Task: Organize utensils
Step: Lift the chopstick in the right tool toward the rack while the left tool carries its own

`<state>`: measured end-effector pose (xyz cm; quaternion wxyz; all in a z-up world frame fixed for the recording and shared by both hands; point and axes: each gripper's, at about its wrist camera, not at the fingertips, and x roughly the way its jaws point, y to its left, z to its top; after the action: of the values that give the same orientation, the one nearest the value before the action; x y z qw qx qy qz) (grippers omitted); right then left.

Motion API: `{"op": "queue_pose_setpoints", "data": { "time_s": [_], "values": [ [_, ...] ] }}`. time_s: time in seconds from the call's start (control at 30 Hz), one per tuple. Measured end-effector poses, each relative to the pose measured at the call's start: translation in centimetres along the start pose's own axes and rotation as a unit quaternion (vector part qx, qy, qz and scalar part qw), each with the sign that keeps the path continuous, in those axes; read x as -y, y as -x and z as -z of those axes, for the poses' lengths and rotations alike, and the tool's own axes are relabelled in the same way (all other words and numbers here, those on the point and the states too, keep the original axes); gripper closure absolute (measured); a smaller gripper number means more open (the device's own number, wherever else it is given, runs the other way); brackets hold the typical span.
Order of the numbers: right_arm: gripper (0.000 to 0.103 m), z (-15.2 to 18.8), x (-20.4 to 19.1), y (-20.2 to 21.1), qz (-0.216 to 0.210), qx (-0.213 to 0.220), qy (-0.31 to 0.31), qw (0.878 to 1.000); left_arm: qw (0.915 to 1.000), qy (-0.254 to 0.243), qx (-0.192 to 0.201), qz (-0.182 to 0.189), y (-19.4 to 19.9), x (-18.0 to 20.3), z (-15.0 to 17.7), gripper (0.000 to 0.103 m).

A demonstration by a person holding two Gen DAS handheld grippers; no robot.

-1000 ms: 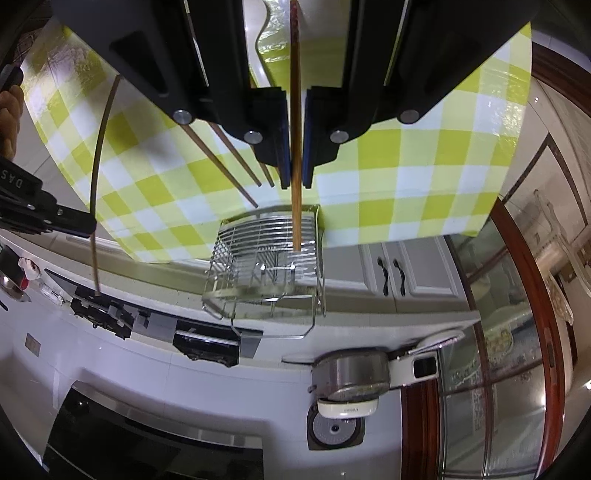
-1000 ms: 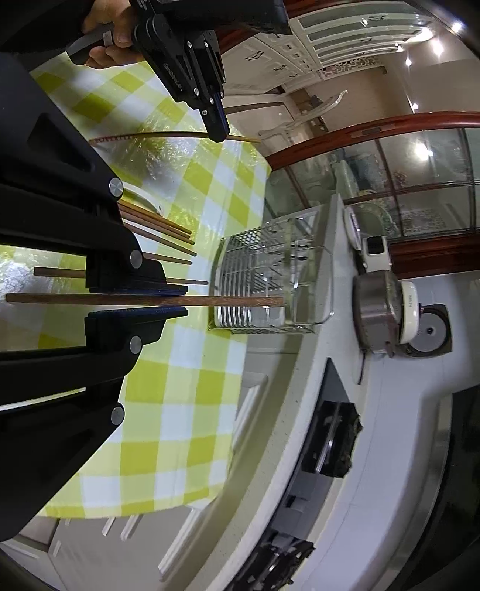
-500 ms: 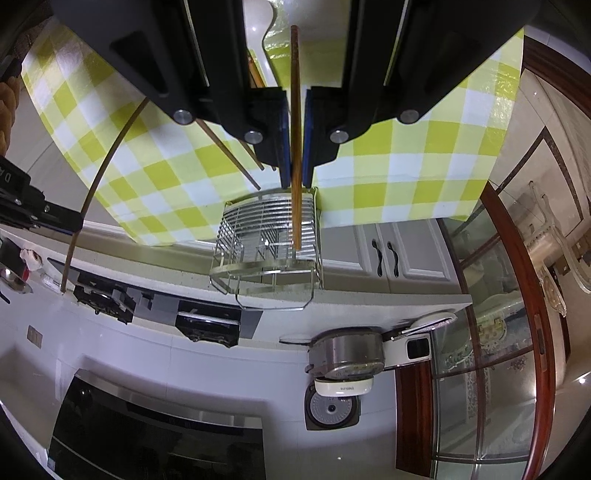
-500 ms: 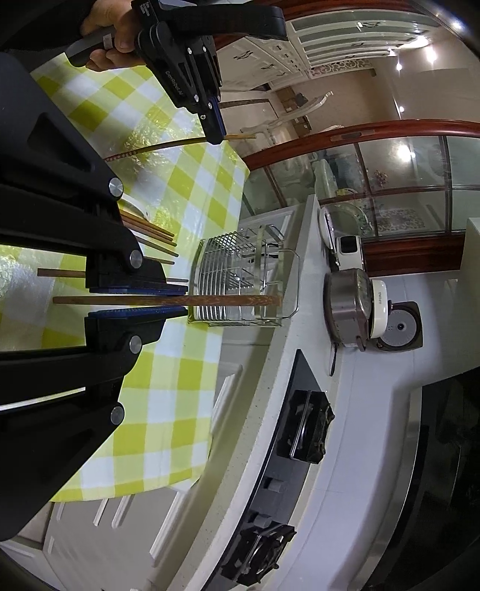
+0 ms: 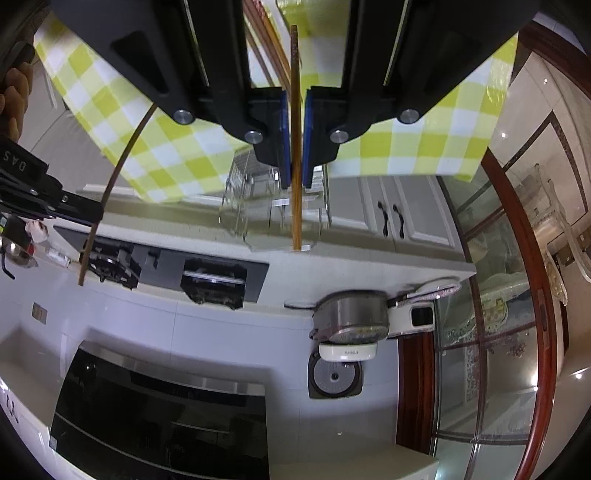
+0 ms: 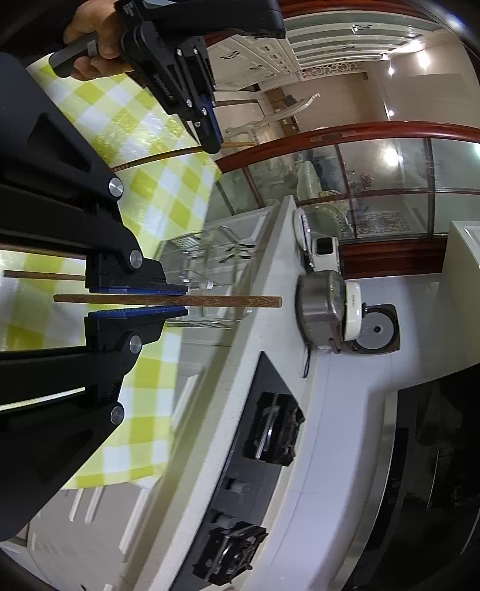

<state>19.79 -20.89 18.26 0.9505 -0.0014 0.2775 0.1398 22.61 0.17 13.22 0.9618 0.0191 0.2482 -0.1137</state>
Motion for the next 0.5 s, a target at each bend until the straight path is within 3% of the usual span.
{"op": "queue_pose_setpoints", "data": {
  "time_s": [0.5],
  "values": [
    [0.094, -11.7, -0.4, -3.4, 0.004, 0.067, 0.023, 0.997, 0.9959, -0.01, 0.089, -0.012, -1.9, 0.0, -11.1, 0.097]
  ]
}}
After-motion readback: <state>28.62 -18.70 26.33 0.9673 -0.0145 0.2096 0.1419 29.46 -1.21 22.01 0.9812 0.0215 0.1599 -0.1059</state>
